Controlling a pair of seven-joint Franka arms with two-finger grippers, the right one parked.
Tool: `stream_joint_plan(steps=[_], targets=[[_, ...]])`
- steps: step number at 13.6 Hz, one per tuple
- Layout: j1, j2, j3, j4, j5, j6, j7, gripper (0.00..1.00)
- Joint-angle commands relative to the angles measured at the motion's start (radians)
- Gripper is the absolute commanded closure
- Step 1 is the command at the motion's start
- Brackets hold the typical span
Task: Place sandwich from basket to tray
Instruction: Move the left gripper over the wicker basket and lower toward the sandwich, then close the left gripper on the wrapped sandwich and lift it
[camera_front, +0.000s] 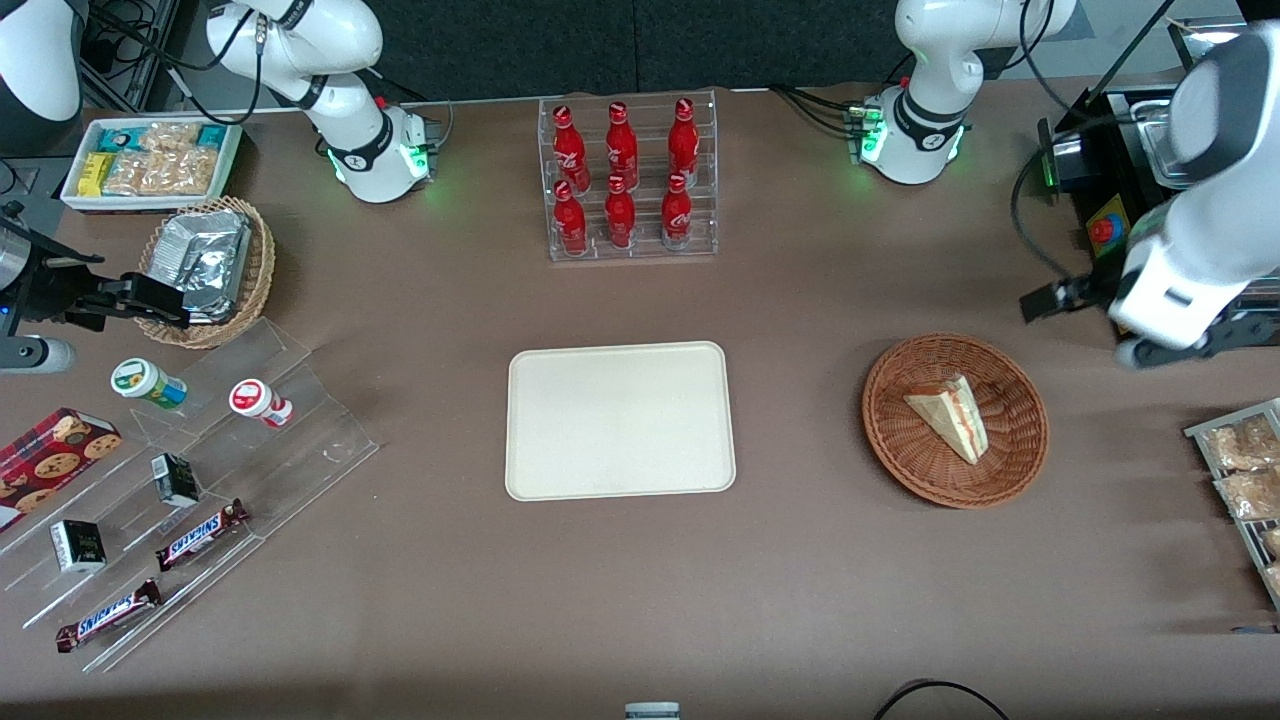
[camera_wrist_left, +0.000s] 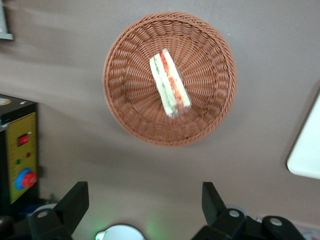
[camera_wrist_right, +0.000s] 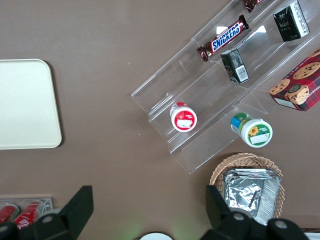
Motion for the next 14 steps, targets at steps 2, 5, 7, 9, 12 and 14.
stream_joint_plan(steps=[2,5,7,9,12,14], targets=[[-0.007,-0.012,-0.008,-0.186,-0.005,0.229,-0.17,0.0],[-0.019,-0.002,-0.008,-0.308,-0.004,0.413,-0.252,0.0],[-0.021,0.053,-0.008,-0.326,-0.002,0.501,-0.325,0.0],[-0.021,0.095,-0.008,-0.338,0.004,0.552,-0.347,0.0],[-0.015,0.118,-0.007,-0.384,0.006,0.641,-0.347,0.0],[-0.012,0.156,-0.005,-0.384,0.007,0.659,-0.347,0.0]])
